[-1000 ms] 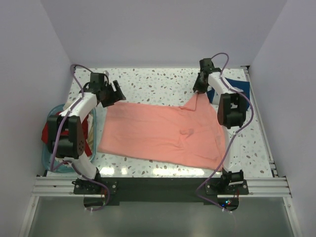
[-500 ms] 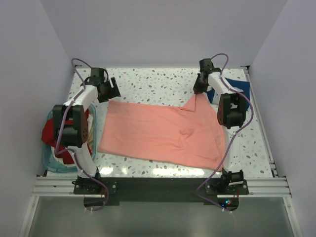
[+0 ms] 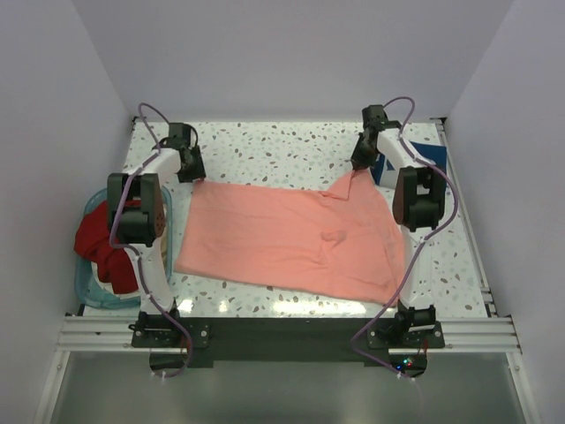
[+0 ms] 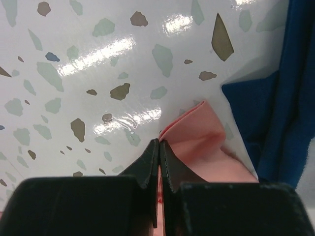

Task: Fold and stack the t-shirts
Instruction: Fold the tshirt

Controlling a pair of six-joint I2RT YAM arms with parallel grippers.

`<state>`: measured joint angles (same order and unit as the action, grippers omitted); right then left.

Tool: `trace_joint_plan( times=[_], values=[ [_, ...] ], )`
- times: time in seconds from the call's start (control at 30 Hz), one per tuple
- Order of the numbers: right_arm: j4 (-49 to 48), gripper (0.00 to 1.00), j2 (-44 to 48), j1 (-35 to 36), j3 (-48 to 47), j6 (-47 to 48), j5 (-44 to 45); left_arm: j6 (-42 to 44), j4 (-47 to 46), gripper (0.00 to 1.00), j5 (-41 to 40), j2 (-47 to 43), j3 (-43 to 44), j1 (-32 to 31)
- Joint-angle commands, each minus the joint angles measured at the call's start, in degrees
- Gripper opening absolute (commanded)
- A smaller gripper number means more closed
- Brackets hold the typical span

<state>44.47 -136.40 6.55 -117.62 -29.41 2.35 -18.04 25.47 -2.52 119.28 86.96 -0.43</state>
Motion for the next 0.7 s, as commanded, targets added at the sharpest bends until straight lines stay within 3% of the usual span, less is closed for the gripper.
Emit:
trace_joint_plan(
  times=[0.0, 0.33, 0.67],
  values=[
    [1.6, 0.00, 5.6, -0.4, 0.1, -0.6, 1.3, 2.4, 0.6, 0.44, -3.4, 0.8, 2.7, 0.3],
    [2.6, 0.00, 6.2, -0.4, 0.3, -1.4, 0.9, 3.6, 0.0, 0.27, -1.7, 1.9, 1.7, 1.7],
    [2.9, 0.00, 7.1, -0.3, 1.9, -1.2, 1.0, 2.4, -1.5, 0.26, 2.0, 0.8, -0.6, 1.8]
  ],
)
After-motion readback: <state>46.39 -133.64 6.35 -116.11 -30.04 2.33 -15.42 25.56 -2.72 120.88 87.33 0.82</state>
